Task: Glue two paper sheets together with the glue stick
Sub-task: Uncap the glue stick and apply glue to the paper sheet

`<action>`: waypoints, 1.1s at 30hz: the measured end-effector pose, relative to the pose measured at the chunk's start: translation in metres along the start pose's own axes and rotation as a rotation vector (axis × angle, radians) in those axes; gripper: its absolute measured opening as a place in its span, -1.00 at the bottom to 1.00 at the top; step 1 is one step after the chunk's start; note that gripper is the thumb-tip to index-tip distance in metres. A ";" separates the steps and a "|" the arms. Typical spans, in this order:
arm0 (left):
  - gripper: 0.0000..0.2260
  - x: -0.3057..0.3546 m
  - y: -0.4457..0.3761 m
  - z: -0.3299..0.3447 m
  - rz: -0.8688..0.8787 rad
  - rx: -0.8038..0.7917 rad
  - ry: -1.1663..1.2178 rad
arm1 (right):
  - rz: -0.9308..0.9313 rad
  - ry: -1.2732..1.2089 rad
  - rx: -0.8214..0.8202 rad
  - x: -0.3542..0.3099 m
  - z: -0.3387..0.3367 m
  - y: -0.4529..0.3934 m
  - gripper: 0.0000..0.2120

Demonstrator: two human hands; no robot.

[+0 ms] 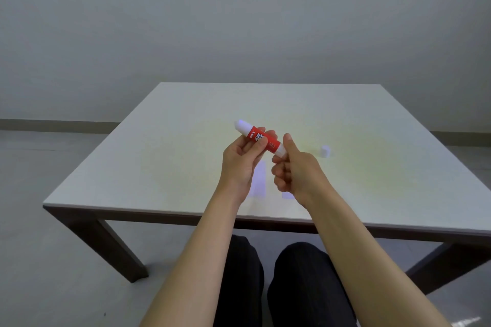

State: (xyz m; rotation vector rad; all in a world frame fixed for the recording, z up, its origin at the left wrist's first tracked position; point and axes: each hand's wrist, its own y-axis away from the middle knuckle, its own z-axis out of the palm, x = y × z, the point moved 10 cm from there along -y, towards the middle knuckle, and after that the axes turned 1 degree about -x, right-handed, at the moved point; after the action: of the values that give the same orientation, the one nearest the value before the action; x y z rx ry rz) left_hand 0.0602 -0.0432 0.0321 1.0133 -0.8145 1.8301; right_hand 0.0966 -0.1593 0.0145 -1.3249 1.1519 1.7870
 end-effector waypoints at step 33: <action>-0.17 -0.037 -0.007 -0.079 -0.317 -0.645 -1.639 | -0.441 0.603 -0.004 -0.001 0.043 -0.042 -0.82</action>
State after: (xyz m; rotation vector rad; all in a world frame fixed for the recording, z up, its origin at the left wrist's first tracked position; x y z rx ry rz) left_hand 0.0521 0.0116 -0.0351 1.9100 -1.8061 0.0470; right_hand 0.1156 -0.1029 0.0083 -2.0149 1.0294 1.1012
